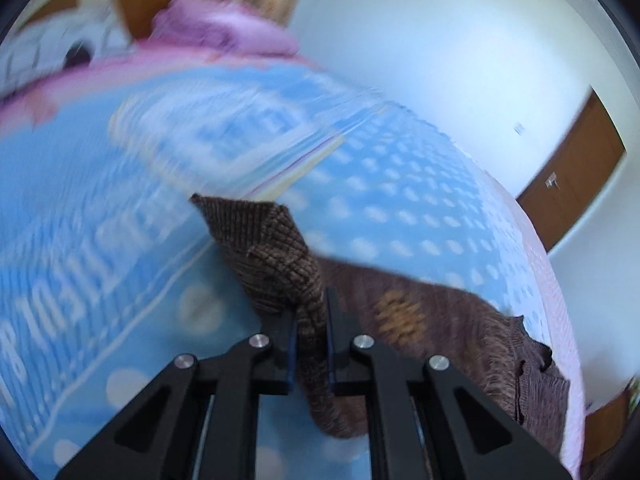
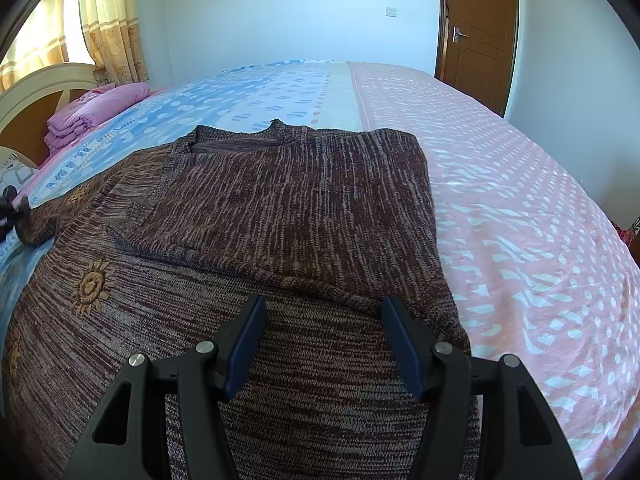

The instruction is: Fold small clothes

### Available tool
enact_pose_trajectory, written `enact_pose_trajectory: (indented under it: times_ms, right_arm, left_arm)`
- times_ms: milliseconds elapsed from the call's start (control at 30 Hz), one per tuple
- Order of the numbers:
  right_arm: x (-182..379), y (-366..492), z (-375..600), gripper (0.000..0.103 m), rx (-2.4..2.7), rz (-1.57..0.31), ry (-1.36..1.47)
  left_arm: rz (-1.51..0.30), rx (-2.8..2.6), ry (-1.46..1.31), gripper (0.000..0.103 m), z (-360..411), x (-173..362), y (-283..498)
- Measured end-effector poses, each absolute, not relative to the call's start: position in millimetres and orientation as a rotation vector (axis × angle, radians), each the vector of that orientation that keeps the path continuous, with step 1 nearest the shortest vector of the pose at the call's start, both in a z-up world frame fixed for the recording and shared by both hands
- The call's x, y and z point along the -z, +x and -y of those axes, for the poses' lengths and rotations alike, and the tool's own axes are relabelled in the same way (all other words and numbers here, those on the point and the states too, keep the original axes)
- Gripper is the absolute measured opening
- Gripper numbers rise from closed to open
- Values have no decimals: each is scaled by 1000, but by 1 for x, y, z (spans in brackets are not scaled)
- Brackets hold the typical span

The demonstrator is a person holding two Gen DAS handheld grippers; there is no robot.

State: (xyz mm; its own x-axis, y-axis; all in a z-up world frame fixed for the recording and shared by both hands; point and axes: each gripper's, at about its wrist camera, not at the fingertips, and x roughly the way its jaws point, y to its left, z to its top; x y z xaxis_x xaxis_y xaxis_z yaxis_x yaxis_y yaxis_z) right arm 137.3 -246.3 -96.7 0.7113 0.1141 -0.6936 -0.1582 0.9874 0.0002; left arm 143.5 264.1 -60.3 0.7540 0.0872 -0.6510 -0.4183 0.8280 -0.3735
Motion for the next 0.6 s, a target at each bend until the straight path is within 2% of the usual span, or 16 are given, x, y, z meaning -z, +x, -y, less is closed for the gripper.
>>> enact_pose_trajectory:
  times_ms: [167, 333, 467, 600]
  right_arm:
    - [97, 137, 247, 61, -152, -765, -60]
    - [96, 138, 247, 61, -156, -769, -58]
    - [97, 139, 248, 61, -159, -771, -50]
    - [97, 139, 247, 62, -159, -772, -51]
  left_arm:
    - [-602, -137, -351, 10, -190, 16, 165]
    - [-587, 94, -258, 10, -96, -1, 167]
    - [-636, 239, -151, 10, -15, 21, 163]
    - [-741, 265, -134, 10, 21, 62, 166]
